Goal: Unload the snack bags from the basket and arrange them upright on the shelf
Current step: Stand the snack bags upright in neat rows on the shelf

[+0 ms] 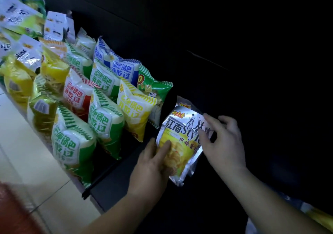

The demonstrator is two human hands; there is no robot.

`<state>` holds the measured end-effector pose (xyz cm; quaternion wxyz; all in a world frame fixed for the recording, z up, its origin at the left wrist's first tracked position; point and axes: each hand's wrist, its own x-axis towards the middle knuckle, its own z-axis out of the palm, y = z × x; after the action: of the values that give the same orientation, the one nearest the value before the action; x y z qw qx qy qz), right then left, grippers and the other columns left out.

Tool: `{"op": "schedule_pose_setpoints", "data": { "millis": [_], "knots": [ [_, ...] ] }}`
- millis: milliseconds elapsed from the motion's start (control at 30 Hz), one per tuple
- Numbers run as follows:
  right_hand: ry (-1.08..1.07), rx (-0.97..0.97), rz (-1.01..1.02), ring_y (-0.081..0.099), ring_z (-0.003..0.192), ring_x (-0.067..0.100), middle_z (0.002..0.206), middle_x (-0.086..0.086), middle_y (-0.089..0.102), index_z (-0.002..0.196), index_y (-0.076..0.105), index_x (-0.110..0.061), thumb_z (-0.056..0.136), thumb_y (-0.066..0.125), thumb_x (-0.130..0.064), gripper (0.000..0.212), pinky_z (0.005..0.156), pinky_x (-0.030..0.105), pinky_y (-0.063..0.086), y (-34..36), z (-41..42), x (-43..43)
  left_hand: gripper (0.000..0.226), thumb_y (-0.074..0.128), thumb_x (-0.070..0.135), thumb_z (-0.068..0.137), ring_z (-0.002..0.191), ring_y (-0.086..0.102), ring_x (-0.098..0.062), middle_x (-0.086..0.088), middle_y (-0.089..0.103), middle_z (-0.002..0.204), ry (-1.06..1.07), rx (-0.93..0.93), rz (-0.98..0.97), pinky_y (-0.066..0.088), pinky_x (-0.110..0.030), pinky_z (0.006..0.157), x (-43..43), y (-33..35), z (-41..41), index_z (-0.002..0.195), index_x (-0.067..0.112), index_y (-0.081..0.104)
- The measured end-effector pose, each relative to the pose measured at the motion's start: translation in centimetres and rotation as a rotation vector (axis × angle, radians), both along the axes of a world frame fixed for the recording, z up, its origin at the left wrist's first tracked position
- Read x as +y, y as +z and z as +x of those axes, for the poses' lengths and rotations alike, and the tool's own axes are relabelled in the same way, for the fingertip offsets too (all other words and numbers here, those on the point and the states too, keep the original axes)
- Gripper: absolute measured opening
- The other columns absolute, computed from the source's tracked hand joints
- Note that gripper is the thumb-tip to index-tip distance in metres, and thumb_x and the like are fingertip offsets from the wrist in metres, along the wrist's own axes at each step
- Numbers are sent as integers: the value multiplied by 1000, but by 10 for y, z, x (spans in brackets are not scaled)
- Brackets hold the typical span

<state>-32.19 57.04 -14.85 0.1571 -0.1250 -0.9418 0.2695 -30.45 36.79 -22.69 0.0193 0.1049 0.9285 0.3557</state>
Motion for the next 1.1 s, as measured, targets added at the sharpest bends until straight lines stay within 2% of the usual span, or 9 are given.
{"op": "schedule_pose_setpoints", "data": {
  "millis": [133, 200, 333, 400, 600, 700, 833, 933, 1100],
  "knots": [
    [15, -119, -291, 53, 89, -12, 123, -8, 46, 143, 52, -41, 96, 65, -28, 51, 71, 3, 39, 6, -5, -6, 77, 75, 32, 86, 147, 33, -22, -2, 27, 165, 11, 46, 49, 40, -32, 109, -2, -9, 5, 150, 50, 35],
    [-6, -74, -345, 49, 82, -18, 122, -7, 45, 143, 53, -36, 98, 63, -22, 48, 65, -2, 38, 3, -7, -9, 77, 76, 34, 85, 146, 35, -21, -1, 29, 164, 21, 72, 54, 44, -33, 106, -3, -13, 4, 149, 50, 38],
    [-67, 2, -454, 55, 89, 2, 127, -6, 36, 141, 53, -28, 99, 58, -12, 46, 73, 4, 48, 4, -16, -16, 76, 79, 35, 82, 144, 38, -18, 3, 30, 163, 14, 113, 55, 46, -29, 101, -5, -13, 3, 148, 49, 42],
    [-70, 34, -509, 58, 89, 5, 127, -8, 31, 133, 56, -30, 97, 58, -7, 43, 66, 2, 47, 2, -15, -20, 75, 79, 36, 82, 144, 37, -15, 6, 27, 164, 5, 114, 72, 45, -29, 103, -8, -12, 3, 147, 50, 43],
    [-97, 28, -714, 61, 90, 2, 127, -12, 40, 115, 52, -48, 93, 65, -10, 46, 63, 11, 50, -13, 6, -26, 69, 82, 33, 81, 142, 43, -15, 1, 32, 161, -18, 125, 102, 43, -34, 111, -21, -22, 7, 143, 39, 53],
    [-83, -23, -807, 64, 92, 15, 121, -6, 60, 109, 50, -45, 90, 71, -17, 39, 73, 31, 54, -30, 21, -28, 66, 83, 34, 81, 141, 45, -16, -2, 36, 159, -16, 131, 89, 44, -35, 110, -24, -24, 8, 141, 37, 56],
    [25, -143, -846, 57, 81, -4, 108, -28, 61, 108, 61, -44, 93, 71, -17, 33, 70, 13, 45, -35, 24, -29, 65, 81, 33, 83, 141, 46, -19, -1, 40, 157, -16, 104, 71, 45, -35, 109, -22, -24, 7, 142, 39, 54],
    [93, -171, -862, 50, 89, -31, 113, -35, 56, 112, 64, -45, 94, 69, -12, 37, 68, -1, 41, -31, 17, -30, 65, 80, 32, 83, 140, 47, -21, -2, 42, 156, -11, 82, 61, 45, -37, 111, -21, -24, 7, 142, 38, 55],
    [93, -79, -814, 50, 109, -21, 128, -21, 54, 108, 65, -47, 92, 68, -2, 48, 74, -2, 42, -30, 18, -41, 68, 79, 31, 84, 143, 42, -18, 2, 41, 157, -11, 92, 93, 39, -29, 112, -16, -23, 11, 145, 38, 50]
  ]
}}
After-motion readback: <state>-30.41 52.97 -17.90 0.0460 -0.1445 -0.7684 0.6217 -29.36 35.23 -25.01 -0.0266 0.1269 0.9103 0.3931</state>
